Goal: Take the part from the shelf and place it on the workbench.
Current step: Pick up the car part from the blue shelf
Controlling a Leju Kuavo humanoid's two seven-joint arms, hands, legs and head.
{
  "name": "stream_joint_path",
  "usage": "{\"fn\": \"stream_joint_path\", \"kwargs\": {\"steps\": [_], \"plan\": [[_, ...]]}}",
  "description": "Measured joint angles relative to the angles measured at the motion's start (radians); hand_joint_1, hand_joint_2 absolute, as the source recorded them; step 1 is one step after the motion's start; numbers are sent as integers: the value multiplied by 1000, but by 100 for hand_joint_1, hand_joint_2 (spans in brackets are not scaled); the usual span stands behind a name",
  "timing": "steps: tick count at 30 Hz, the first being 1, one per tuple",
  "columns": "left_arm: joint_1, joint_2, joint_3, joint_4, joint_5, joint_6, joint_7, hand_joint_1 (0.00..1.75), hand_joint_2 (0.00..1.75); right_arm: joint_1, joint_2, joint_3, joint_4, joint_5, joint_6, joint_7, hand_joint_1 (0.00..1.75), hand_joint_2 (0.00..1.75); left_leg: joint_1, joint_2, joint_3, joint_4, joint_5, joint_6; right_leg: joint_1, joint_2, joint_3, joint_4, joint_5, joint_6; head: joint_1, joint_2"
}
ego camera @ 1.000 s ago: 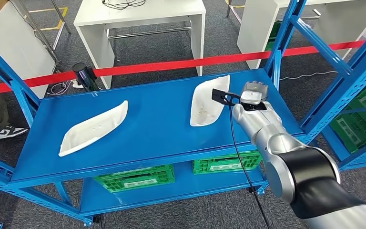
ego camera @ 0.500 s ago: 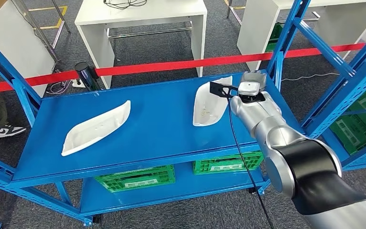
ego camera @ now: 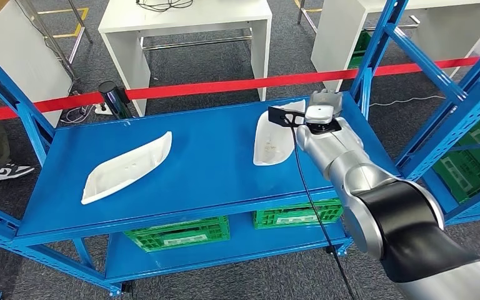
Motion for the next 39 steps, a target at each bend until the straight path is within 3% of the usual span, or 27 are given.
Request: {"fn": "stream_joint_path", "kwargs": {"steps": [20, 39], "plan": [[0, -1, 1, 0, -1, 0, 6, 0, 0, 42, 4, -7, 0, -50, -82, 0, 0, 175, 0, 0, 8, 0, 0, 0, 0, 0, 1, -1, 1, 1, 0, 0], [0, 0, 1, 0, -14, 0, 12, 0, 0, 82, 4, -20, 0, -57, -96, -1, 0, 175, 0, 0, 8, 0, 0, 0, 0, 0, 2, -2, 1, 1, 0, 0]]}}
